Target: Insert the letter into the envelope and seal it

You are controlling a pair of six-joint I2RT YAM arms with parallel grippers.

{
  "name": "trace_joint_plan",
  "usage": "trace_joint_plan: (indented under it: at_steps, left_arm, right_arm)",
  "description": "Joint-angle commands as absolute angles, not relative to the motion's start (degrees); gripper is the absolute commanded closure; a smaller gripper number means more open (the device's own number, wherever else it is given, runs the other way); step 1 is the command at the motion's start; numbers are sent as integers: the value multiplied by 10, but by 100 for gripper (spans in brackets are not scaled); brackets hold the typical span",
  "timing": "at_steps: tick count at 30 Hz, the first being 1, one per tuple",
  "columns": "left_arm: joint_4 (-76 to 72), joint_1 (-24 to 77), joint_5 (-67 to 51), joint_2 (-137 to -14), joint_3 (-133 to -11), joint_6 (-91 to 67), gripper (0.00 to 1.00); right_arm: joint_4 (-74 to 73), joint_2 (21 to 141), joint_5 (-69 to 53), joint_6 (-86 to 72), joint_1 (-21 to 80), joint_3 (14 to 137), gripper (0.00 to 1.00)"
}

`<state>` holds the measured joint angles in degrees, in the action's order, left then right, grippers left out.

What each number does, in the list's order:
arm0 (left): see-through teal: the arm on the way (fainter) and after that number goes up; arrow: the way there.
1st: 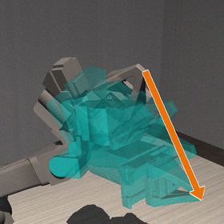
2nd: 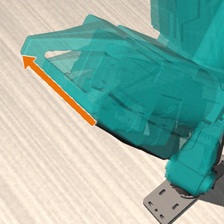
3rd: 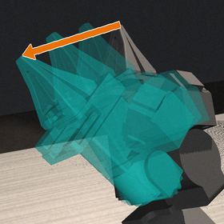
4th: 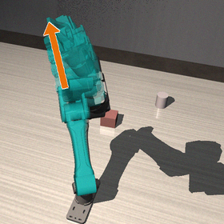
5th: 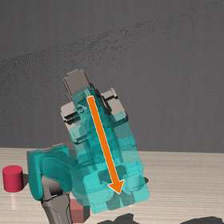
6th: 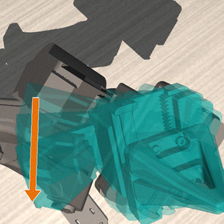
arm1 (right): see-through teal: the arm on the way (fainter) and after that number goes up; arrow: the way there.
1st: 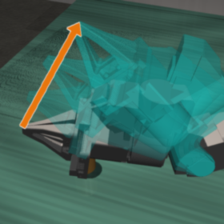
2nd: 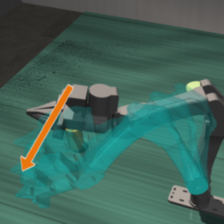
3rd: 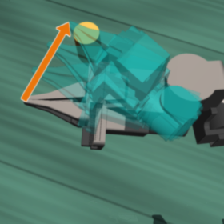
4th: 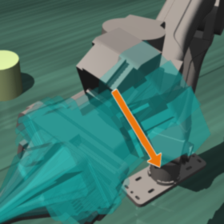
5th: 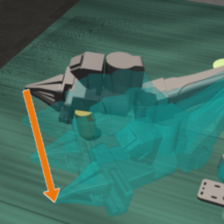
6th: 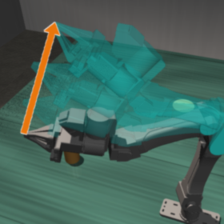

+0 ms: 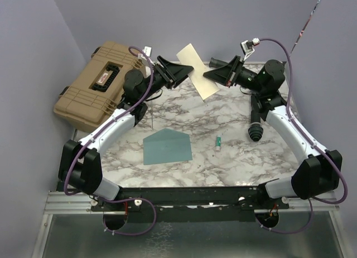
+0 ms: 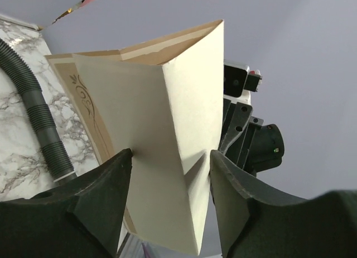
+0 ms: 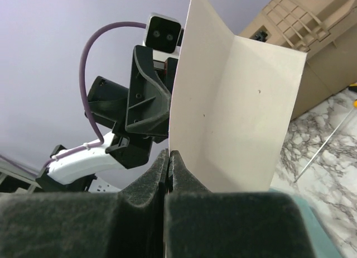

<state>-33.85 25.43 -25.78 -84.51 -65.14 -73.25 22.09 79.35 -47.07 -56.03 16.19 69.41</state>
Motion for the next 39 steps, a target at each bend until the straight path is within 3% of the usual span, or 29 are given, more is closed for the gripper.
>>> trace_joint_plan:
  at_steps: [1, 6, 23, 33, 36, 37, 39]
  left_arm:
    - [-365, 259, -255, -852, -639, -743, 38]
    - [-367, 262, -262, -860, -643, -751, 35]
    - [-417, 265, -235, -864, -642, -790, 51]
    - [-417, 265, -225, -857, -626, -778, 75]
    - [-417, 265, -224, -856, -626, -772, 90]
    - [-417, 265, -225, -856, -626, -770, 97]
    - [-417, 265, -226, -855, -626, -761, 100]
  right_arm:
    - [328, 814, -505, -651, 165, 673, 100]
    - [346, 825, -506, -691, 167, 671, 99]
    - [207, 848, -487, -688, 177, 677, 99]
    - [207, 842, -483, -684, 177, 677, 99]
    - [203, 837, -488, -672, 177, 678, 99]
    - [196, 833, -489, -661, 177, 680, 97]
    - [172, 821, -486, -627, 178, 687, 82]
